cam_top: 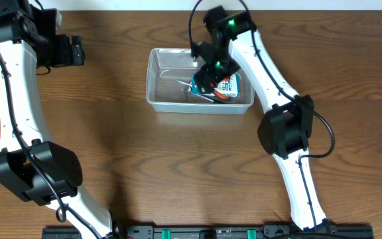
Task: Pack container
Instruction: 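Carry the pliers left into the container and lower them, then move the right gripper back right toward the wrench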
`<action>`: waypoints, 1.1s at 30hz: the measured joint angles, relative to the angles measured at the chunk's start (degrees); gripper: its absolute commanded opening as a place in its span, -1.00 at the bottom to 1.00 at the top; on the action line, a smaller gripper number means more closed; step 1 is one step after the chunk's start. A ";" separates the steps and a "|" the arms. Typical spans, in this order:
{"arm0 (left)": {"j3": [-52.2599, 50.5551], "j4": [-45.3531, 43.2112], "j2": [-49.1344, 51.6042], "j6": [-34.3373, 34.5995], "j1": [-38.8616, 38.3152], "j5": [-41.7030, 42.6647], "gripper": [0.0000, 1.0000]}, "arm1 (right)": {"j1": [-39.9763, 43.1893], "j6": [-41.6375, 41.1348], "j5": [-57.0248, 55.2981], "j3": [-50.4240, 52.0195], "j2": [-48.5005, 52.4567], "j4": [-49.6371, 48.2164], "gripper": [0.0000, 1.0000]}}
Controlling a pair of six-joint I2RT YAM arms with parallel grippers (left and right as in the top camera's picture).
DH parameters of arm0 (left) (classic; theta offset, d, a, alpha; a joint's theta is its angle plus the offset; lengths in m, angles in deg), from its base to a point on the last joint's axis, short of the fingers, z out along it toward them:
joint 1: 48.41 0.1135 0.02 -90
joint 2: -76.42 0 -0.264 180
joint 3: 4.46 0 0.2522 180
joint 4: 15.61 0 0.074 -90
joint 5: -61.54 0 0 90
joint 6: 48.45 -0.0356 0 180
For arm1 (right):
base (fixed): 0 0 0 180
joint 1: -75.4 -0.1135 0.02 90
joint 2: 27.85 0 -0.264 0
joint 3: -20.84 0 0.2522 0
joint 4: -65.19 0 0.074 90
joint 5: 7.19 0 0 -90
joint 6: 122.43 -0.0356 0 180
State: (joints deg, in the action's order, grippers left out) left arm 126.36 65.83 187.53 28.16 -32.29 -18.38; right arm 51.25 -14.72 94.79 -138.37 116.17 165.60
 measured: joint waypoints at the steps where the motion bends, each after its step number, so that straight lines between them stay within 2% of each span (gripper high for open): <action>1: 0.00 0.00 0.00 0.00 0.00 0.00 0.96 | 0.26 -0.90 0.00 -2.34 0.00 0.92 0.99; 7: 0.00 0.00 0.00 0.00 0.00 0.00 0.96 | 4.28 -5.79 -2.32 -15.13 -0.35 6.38 0.98; 11: 0.00 0.00 0.02 0.00 0.00 0.00 0.96 | 8.39 -11.21 -10.51 -19.71 -1.73 10.08 0.98; 16: 0.00 0.00 0.00 0.00 0.00 0.00 0.96 | 14.53 -14.60 -16.81 -20.52 -4.98 10.43 0.98; 24: 0.00 0.00 0.02 0.00 0.00 0.00 0.96 | 22.23 -16.26 -18.99 -20.61 -6.69 10.45 0.98; 33: 0.00 0.00 0.02 0.00 0.00 0.00 0.96 | 31.82 -26.71 -18.38 -19.58 -6.69 10.49 0.99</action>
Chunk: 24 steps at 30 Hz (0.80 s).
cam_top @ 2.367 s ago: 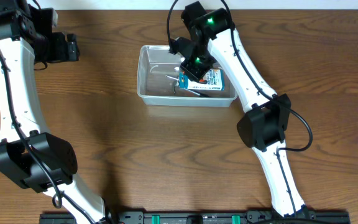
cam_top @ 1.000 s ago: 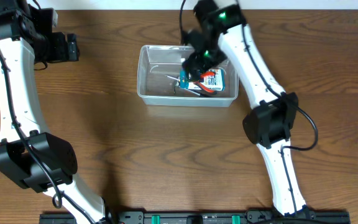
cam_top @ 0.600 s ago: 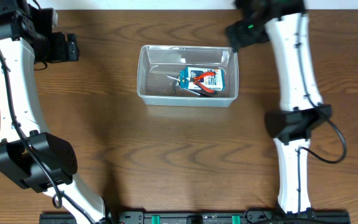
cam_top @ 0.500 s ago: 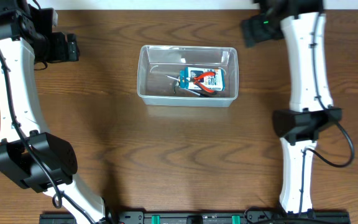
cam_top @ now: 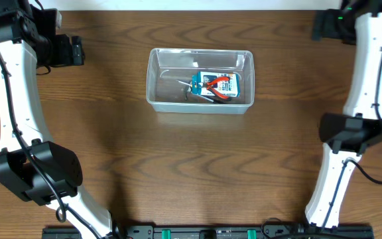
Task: Pack container
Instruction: 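Move the right gripper back right toward the wrench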
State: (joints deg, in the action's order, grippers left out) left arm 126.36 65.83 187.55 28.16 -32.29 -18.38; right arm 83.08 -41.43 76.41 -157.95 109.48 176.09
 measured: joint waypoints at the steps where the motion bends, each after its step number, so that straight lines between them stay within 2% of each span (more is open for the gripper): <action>1: 0.00 0.00 -0.02 0.00 0.00 0.00 0.96 | 1.20 -0.44 0.52 0.00 0.00 -0.02 0.99; 7: 0.00 0.00 0.00 0.00 0.00 0.00 0.96 | 3.63 0.04 2.78 4.61 -1.84 -0.17 0.98; 16: 0.00 0.00 -0.02 0.00 0.00 0.00 0.96 | 3.85 1.68 -2.23 27.19 -14.99 -1.31 0.99; 19: 0.00 0.00 0.00 0.00 0.00 0.00 0.96 | 5.31 8.81 0.74 32.24 -17.18 -6.29 0.98; 24: 0.00 0.00 0.00 0.00 0.00 0.00 0.96 | 8.81 29.83 14.19 38.80 -17.29 -11.78 0.99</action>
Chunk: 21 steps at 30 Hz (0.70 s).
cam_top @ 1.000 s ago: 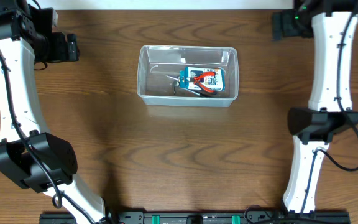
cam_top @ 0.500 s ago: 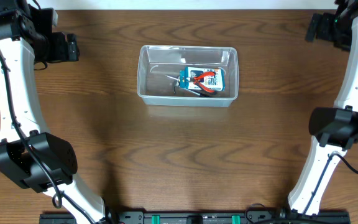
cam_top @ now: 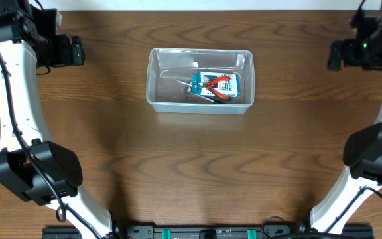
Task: Pack container
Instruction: 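Move the right gripper back right toward the wrench, then position the right gripper above the silver wrench's shaft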
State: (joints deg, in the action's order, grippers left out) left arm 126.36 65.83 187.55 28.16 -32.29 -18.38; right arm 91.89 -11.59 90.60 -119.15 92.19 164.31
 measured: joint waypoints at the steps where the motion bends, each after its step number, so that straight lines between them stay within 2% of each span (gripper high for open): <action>1: 0.00 0.00 -0.02 0.00 0.00 0.00 0.96 | 0.48 3.21 1.25 0.85 0.02 -0.87 0.99; 5: 0.00 0.00 -0.02 0.00 0.00 0.00 0.96 | 1.68 9.94 -1.14 1.90 0.02 -5.46 0.98; 14: 0.00 0.00 0.00 0.00 0.00 0.00 0.96 | 6.91 5.03 -11.08 2.58 0.02 -8.61 0.98; 21: 0.00 0.00 0.00 0.00 0.00 0.00 0.96 | 13.38 6.23 -6.78 2.99 0.02 -10.23 0.98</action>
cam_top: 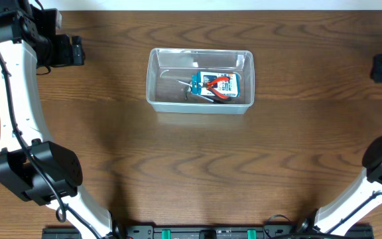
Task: Pack container
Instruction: 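Position the right gripper above the silver wrench's shaft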
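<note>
A clear plastic container [156, 99] stands at the middle back of the table. Inside it, toward the right end, lies a blue-and-white card carrying red-handled pliers [218, 85]. My left gripper [77, 50] hovers at the far left back, well away from the container; its jaws are too dark to read. At the right edge, level with the container, my right gripper is partly cut off by the frame, and its fingers cannot be made out.
A thin metal item lies at the far right edge, just below the right gripper. The left arm runs down the left side of the table and the right arm down the right side. A black rail lines the front edge.
The right gripper has shifted farther right and slightly forward, from inside the view to the frame's right edge. The left arm, container and pliers card are unchanged.
The right gripper was first down inside the container on the pliers card. Then it was up at the back right corner, with the card left lying in the container. It then stood lower on the right side, and now sits at the right edge.
</note>
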`<action>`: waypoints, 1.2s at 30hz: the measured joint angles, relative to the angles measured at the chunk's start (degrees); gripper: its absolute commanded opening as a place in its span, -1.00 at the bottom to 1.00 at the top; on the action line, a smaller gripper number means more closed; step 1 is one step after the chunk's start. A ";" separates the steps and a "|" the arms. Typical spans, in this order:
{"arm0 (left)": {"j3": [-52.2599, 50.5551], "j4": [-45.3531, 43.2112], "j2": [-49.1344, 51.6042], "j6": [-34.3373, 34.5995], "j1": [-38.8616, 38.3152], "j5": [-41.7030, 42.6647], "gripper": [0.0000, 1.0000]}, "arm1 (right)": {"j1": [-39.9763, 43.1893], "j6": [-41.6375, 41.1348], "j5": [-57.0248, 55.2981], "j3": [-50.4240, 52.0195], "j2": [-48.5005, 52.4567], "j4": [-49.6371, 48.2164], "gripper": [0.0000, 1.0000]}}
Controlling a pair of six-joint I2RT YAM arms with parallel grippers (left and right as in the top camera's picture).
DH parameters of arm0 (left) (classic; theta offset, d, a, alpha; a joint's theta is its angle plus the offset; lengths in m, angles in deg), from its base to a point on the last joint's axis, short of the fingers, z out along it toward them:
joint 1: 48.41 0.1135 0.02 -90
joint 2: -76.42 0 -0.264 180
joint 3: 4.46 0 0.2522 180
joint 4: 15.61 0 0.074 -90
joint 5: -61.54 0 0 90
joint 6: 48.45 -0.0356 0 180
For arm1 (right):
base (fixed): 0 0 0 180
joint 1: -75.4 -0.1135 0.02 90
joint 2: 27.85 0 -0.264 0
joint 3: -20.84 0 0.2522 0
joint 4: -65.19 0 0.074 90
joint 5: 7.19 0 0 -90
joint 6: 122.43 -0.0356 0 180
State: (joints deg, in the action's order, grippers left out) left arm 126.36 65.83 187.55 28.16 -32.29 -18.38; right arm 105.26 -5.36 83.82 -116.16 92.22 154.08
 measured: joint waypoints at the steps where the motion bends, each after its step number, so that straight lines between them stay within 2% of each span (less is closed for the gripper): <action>1: 0.00 0.00 -0.02 0.00 0.00 0.00 0.96 | 0.79 0.07 0.92 0.00 0.00 -0.09 0.98; 14: 0.00 0.00 0.00 0.00 0.00 0.00 0.96 | 2.45 -0.09 4.70 0.09 0.98 -5.01 0.98; 24: 0.00 0.00 -0.02 0.00 0.00 0.00 0.96 | 6.49 5.11 6.47 0.61 9.97 -6.43 0.98; 36: 0.00 0.00 0.00 0.00 0.00 0.00 0.96 | 10.38 5.53 5.55 0.96 11.04 -16.68 0.99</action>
State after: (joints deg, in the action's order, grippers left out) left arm 126.36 65.83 187.55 28.16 -32.29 -18.38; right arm 115.64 0.17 89.37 -115.20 103.25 137.40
